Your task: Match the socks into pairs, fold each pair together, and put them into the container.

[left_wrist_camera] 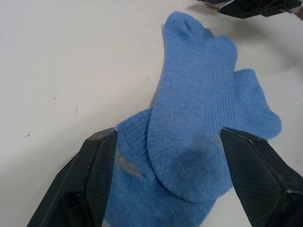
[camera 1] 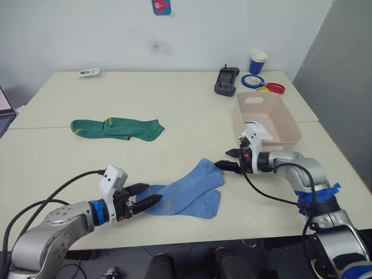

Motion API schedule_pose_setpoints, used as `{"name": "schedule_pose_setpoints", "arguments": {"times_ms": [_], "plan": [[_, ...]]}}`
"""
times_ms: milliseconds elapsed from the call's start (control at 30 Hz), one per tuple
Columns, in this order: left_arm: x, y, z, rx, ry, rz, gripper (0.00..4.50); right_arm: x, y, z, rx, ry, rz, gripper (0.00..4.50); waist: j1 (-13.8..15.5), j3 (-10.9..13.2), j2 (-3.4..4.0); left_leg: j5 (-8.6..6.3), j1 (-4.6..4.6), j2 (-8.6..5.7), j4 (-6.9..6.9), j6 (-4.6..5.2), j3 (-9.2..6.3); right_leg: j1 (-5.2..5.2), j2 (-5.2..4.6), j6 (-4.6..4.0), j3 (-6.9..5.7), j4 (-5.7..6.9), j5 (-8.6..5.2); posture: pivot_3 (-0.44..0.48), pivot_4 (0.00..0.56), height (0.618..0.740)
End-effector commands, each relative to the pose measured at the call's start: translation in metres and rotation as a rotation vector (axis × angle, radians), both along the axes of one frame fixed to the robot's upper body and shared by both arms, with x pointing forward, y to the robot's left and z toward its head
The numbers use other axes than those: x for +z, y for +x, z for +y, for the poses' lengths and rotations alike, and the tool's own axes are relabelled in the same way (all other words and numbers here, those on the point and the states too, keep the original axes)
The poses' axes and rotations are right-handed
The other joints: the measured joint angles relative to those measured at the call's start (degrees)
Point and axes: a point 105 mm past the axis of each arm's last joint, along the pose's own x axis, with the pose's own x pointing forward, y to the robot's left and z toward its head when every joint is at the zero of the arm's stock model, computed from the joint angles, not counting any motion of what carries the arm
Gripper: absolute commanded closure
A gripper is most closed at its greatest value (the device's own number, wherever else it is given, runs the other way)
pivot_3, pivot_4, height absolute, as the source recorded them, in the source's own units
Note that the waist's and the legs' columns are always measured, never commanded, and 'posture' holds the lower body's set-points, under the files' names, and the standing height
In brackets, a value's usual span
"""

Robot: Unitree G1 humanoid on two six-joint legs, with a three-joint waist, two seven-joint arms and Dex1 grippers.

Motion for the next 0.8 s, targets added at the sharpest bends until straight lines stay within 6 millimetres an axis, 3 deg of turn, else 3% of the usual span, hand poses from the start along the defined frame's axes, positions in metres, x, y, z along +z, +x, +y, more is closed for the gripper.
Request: {"name": "schedule_pose_setpoints", "arguments": {"times_ms": [33,233,333,467,667,733,800], "plan": [[-0.003,-0.005,-0.008,-0.016,0.013,0.002,0.93,0.002,0.006,0.006,0.054,-0.008,-0.029,0.02,0.12,0.00,0.00,0.00,-0.01,0.01,0.00,0.00,0.01,0.00,-0.01,0.00,0.01,-0.01,0.00,0.000,0.150,0.740],[-0.013,-0.006,-0.016,-0.054,0.040,0.007,0.93,-0.009,0.006,0.015,0.109,-0.023,-0.018,0.02,0.20,0.00,0.00,0.00,0.13,0.02,0.00,0.00,0.02,0.12,-0.03,-0.01,0.01,0.00,0.00,0.000,0.150,0.740],[-0.013,-0.003,-0.017,-0.061,0.048,-0.008,1.48,-0.007,0.002,0.017,0.134,-0.016,-0.022,0.57,0.17,0.00,0.01,0.00,0.26,0.03,-0.02,0.00,0.03,0.25,-0.03,-0.01,0.02,-0.01,0.00,0.000,0.150,0.740],[-0.011,-0.001,-0.017,-0.068,0.049,-0.016,2.57,-0.004,-0.001,0.015,0.140,-0.007,-0.025,1.77,0.39,0.00,0.01,0.00,0.23,0.02,-0.02,0.00,0.02,0.24,-0.03,-0.01,0.01,-0.02,-0.01,0.000,0.150,0.740],[-0.009,0.001,-0.014,-0.083,0.059,-0.023,4.50,0.001,-0.015,0.013,0.164,0.007,-0.017,3.98,0.69,0.00,0.01,0.00,0.22,0.02,-0.02,0.00,0.01,0.24,-0.05,-0.01,0.00,-0.02,-0.01,0.000,0.150,0.740],[-0.008,0.001,-0.013,-0.088,0.062,-0.028,4.50,0.002,-0.018,0.012,0.159,0.011,-0.014,4.47,0.72,0.00,0.01,0.00,0.22,0.02,-0.02,0.00,0.02,0.23,-0.05,-0.01,0.00,-0.02,-0.01,0.000,0.150,0.740],[-0.003,0.006,-0.010,-0.090,0.071,-0.050,4.50,0.006,-0.023,0.011,0.150,0.022,-0.009,4.47,0.77,0.00,0.01,0.00,0.22,0.02,-0.02,0.00,0.03,0.23,-0.05,-0.01,0.01,-0.02,-0.01,0.000,0.150,0.740]]}}
